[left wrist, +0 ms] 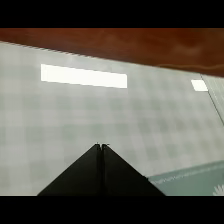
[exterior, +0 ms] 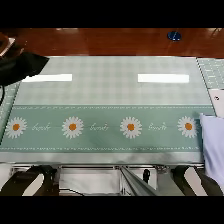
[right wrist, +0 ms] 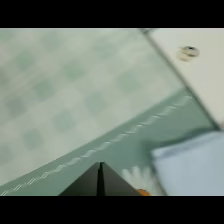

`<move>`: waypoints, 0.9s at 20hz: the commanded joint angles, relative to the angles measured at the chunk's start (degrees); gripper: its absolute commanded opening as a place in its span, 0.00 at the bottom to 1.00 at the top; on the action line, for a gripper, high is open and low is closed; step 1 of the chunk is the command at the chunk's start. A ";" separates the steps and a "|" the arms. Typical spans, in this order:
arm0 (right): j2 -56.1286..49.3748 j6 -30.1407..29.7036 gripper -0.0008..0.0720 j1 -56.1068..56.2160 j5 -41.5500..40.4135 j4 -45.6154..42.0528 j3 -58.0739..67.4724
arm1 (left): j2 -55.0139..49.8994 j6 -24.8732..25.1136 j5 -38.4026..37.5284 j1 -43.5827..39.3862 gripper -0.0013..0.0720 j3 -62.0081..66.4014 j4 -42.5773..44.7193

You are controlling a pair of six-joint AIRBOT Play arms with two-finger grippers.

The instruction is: Fold the shirts.

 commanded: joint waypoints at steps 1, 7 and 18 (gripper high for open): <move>-4.09 -7.67 0.04 18.64 -2.89 1.62 -3.34 | -4.63 -0.74 -1.81 -10.49 0.04 2.36 14.10; -9.90 2.34 0.04 29.03 -6.19 -14.71 -10.97 | -8.70 -16.02 -1.20 -11.91 0.04 -6.45 31.76; -9.75 2.93 0.04 29.03 -7.02 -13.53 -10.97 | -8.70 -16.04 -1.18 -11.96 0.04 -6.45 31.74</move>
